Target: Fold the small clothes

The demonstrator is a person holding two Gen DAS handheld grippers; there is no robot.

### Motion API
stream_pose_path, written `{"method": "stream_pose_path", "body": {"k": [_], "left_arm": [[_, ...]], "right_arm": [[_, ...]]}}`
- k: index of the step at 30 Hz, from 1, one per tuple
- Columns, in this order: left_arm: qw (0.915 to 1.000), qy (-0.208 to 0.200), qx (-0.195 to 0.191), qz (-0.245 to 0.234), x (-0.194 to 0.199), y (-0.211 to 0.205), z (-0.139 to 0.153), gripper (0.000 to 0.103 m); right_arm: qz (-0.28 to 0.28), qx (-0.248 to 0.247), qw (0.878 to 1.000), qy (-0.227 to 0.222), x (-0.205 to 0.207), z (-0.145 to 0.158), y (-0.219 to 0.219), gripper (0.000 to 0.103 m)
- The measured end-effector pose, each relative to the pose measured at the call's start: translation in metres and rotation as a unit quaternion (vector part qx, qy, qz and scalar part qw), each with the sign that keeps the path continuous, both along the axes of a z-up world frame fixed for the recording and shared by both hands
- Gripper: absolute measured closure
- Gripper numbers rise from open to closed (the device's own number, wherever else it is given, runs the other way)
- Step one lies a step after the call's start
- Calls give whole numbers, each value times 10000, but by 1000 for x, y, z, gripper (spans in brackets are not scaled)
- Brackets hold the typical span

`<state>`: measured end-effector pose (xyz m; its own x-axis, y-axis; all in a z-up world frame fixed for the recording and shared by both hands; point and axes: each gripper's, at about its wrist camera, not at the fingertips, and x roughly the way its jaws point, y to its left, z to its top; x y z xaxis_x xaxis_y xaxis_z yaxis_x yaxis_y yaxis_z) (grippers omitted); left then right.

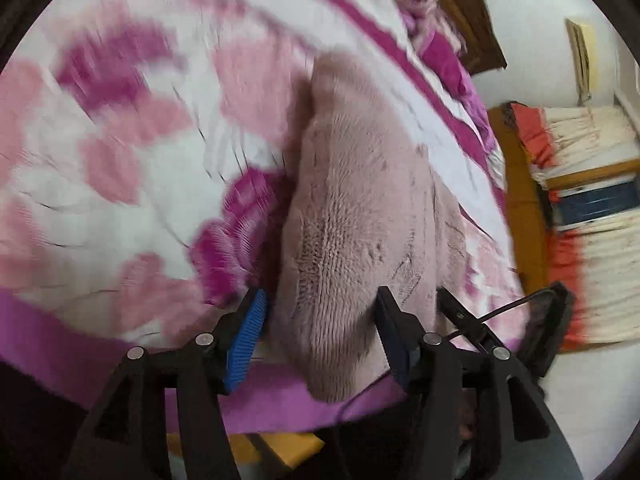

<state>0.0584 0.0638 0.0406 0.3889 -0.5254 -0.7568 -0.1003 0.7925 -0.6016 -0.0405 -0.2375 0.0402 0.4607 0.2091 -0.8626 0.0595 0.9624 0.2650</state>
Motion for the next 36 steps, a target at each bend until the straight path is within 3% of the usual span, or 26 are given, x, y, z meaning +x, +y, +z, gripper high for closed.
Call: {"method": "stream_pose_path", "body": {"k": [2, 3, 5, 6, 8, 10, 15, 17, 24, 30, 36], "left_arm": [[9941, -573, 923, 18, -17, -10, 24, 71], [9863, -833, 1427, 1, -25, -17, 34, 71], [9623, -1246, 2418, 42, -41, -34, 53, 71], [9510, -1411, 2751, 111, -49, -40, 59, 71], [9392, -1644, 3012, 135, -59, -47, 67, 71], [9372, -1764, 3008, 84, -66, -53, 71, 71], [9517, -1431, 2714, -70, -68, -56, 62, 70], [9540, -1377, 2664, -78, -67, -62, 59, 70], [9522, -1115, 2841, -118, -74, -67, 39, 70], [9483, -1201, 2928, -243, -84, -73, 34, 70], [9499, -1238, 2859, -259, -88, -72, 32, 70]], "right_arm": [[-4, -364, 9993, -70, -7, 6, 4, 25], [-6, -521, 9986, -107, -12, 10, 7, 25], [-5, -818, 9965, -197, -19, 17, 12, 25], [-29, -967, 9949, -285, -25, 22, 14, 25], [-27, -1110, 9930, -411, -32, 28, 18, 25], [-17, -1218, 9909, -576, -41, 36, 21, 25], [46, -1240, 9894, -749, -66, 50, 25, 25], [46, -1142, 9908, -728, -74, 50, 26, 25], [170, -1140, 9915, -602, -92, 36, 38, 25], [182, -1130, 9917, -577, -97, 33, 41, 25], [178, -1224, 9903, -641, -109, 37, 43, 25]]}}
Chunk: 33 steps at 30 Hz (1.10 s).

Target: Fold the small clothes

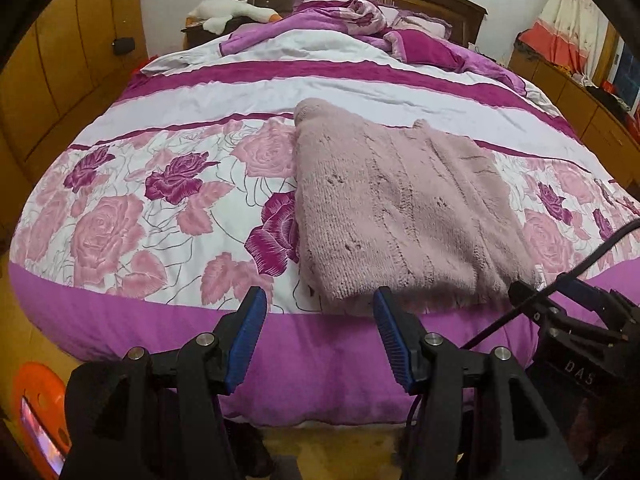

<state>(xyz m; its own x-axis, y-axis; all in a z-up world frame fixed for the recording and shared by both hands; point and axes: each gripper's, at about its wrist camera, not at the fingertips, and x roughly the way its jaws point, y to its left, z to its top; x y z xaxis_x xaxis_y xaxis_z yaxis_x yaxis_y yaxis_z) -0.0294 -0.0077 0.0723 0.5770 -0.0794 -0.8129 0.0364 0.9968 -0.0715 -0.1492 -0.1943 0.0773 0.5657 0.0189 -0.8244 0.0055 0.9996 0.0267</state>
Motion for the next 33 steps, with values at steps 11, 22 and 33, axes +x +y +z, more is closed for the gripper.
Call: {"method": "stream_pose_path", "body": {"k": [11, 22, 33], "left_arm": [[10000, -19, -10, 40, -1, 1, -2, 69], [9995, -272, 164, -13, -6, -2, 4, 68], [9995, -163, 219, 137, -5, 4, -4, 67]], "right_arm": [[33, -11, 10000, 82, -7, -5, 3, 25], [123, -206, 9997, 56, -12, -2, 14, 25], [167, -206, 9996, 64, -14, -4, 19, 25]]}}
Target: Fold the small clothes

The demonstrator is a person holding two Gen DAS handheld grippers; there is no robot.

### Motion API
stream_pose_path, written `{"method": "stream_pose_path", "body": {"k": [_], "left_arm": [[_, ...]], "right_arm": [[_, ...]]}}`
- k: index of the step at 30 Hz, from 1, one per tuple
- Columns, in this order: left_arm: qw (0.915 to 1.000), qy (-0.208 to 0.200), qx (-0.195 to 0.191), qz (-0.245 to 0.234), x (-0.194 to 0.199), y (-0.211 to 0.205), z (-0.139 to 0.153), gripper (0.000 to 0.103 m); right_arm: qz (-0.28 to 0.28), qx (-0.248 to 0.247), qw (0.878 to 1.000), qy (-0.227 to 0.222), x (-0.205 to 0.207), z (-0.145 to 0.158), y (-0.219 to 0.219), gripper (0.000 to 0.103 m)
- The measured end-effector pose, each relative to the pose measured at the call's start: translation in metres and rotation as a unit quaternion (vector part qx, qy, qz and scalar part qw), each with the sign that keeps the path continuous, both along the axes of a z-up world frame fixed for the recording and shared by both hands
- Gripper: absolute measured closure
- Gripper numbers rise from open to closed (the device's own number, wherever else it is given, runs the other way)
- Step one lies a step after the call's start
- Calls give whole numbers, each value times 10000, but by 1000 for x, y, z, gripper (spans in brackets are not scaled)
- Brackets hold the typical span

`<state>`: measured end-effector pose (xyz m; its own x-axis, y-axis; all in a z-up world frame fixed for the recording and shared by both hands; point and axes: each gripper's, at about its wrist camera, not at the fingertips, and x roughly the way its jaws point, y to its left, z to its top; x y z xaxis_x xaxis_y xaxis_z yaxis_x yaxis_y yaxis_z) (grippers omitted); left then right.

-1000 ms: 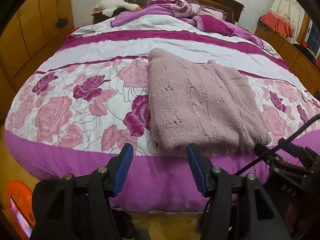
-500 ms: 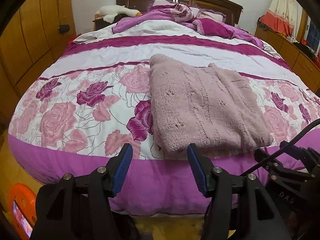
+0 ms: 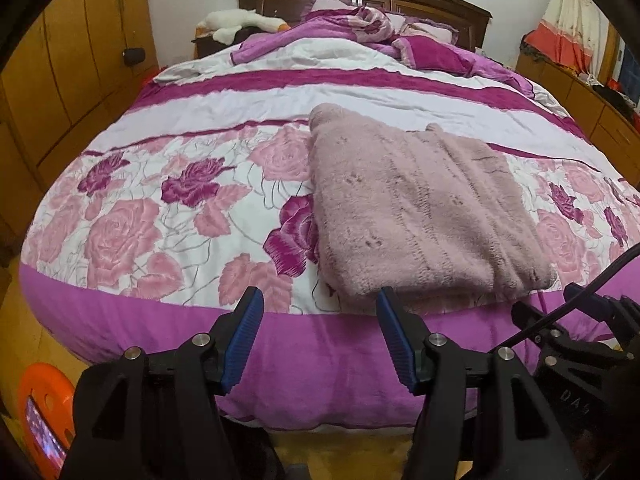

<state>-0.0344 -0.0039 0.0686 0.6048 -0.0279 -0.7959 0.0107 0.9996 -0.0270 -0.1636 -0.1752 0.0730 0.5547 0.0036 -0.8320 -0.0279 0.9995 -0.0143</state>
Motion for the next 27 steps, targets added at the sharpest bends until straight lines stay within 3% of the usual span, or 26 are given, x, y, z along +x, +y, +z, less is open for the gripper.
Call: {"method": "stream_pose_path", "body": {"k": [21, 27], "left_arm": [[9997, 48, -129, -204, -2, -4, -1, 66], [9997, 45, -119, -204, -3, -5, -2, 60]], "right_arm": [[-37, -33, 9999, 163, 2, -14, -3, 25], [-11, -32, 9997, 260, 4, -20, -3, 25]]}}
